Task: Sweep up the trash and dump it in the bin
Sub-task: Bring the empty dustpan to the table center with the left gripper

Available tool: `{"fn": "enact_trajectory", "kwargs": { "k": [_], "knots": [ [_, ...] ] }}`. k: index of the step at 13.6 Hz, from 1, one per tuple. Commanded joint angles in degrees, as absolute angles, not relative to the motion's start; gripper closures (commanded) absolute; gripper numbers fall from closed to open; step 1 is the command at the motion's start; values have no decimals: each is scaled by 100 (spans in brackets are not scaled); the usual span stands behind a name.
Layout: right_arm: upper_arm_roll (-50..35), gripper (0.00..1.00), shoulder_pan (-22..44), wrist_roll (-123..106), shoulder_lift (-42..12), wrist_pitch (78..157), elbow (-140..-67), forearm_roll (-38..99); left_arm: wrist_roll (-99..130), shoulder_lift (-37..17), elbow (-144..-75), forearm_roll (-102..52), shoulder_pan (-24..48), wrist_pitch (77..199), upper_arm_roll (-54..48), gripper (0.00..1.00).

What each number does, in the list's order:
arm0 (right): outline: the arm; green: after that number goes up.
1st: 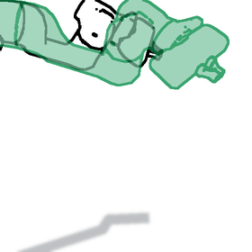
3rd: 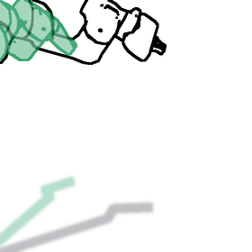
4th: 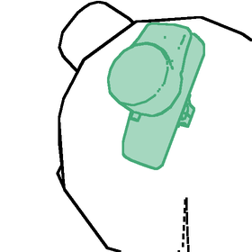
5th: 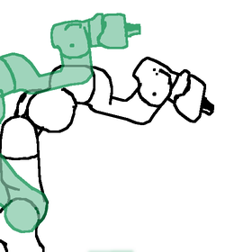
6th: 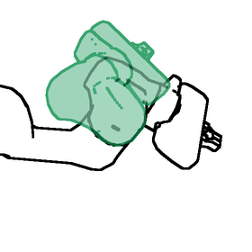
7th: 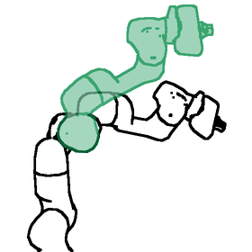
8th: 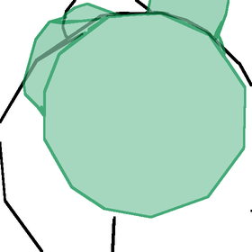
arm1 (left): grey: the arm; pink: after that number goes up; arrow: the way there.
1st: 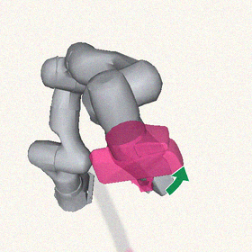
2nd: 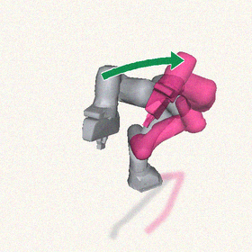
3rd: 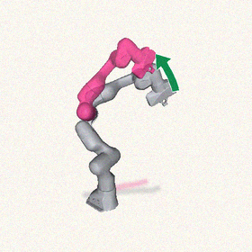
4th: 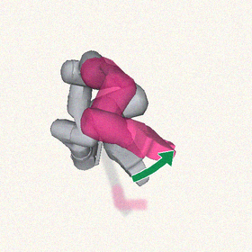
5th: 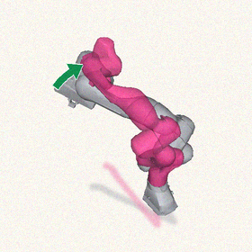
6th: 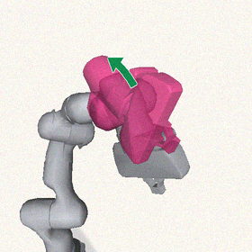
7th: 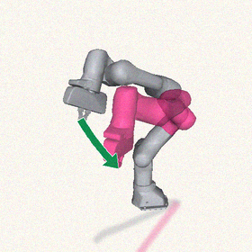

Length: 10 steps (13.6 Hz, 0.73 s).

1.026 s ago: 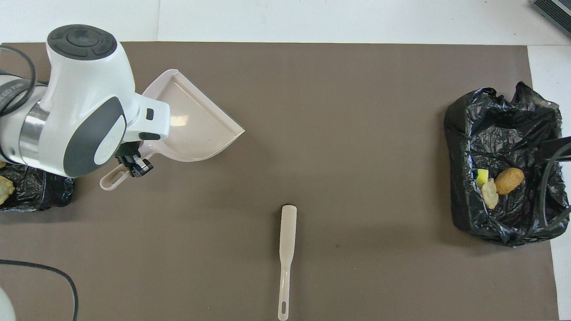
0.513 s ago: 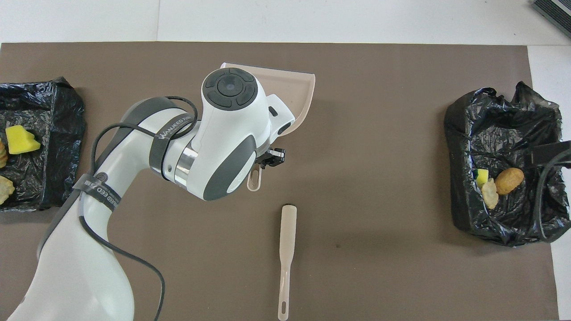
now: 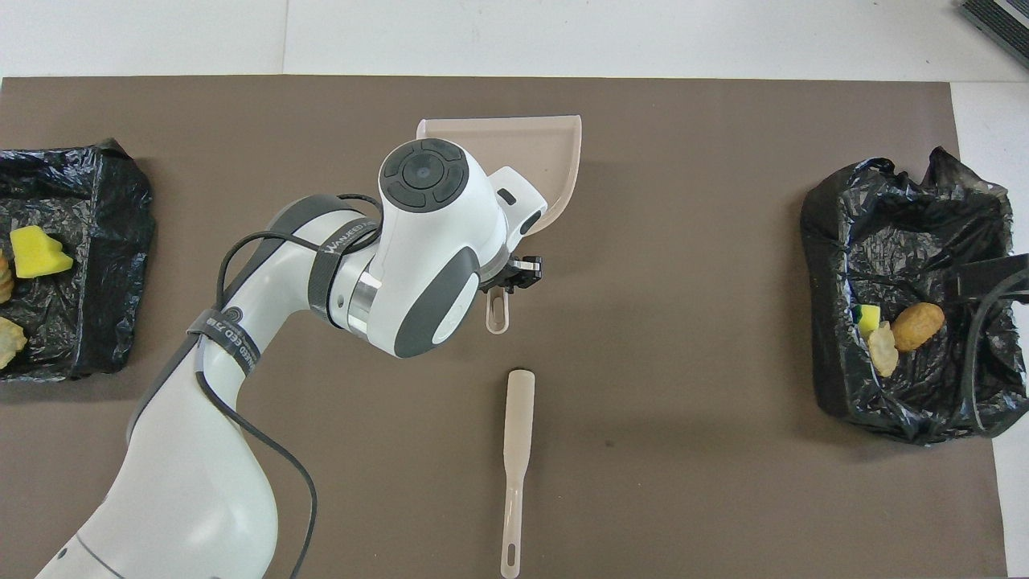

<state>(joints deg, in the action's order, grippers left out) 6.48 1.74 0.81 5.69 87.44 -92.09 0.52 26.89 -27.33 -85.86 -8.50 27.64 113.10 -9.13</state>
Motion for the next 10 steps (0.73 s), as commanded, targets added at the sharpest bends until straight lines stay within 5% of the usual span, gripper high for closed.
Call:
{"fn": "enact_trajectory", "kwargs": {
  "k": [1, 5, 6, 7, 10],
  "knots": [
    [598, 0, 79, -18, 677, 8675, -9316, 167, 2760, -2829, -8684, -1081, 2891, 11224, -826, 100],
    [598, 0, 79, -26, 694, 8666, -9351, 89, 2838, -2901, -8701, -950, 3153, 11030, -800, 100],
    [589, 0, 97, -9, 729, 8666, -9378, 70, 2882, -2900, -8710, -941, 3138, 11065, -782, 13],
    [580, 0, 97, 9, 729, 8675, -9387, 62, 2874, -2866, -8745, -932, 3112, 11065, -774, 0],
    [580, 0, 97, -9, 729, 8701, -9395, 70, 2830, -2682, -8763, -932, 2822, 10969, -747, 0]
  ]
}}
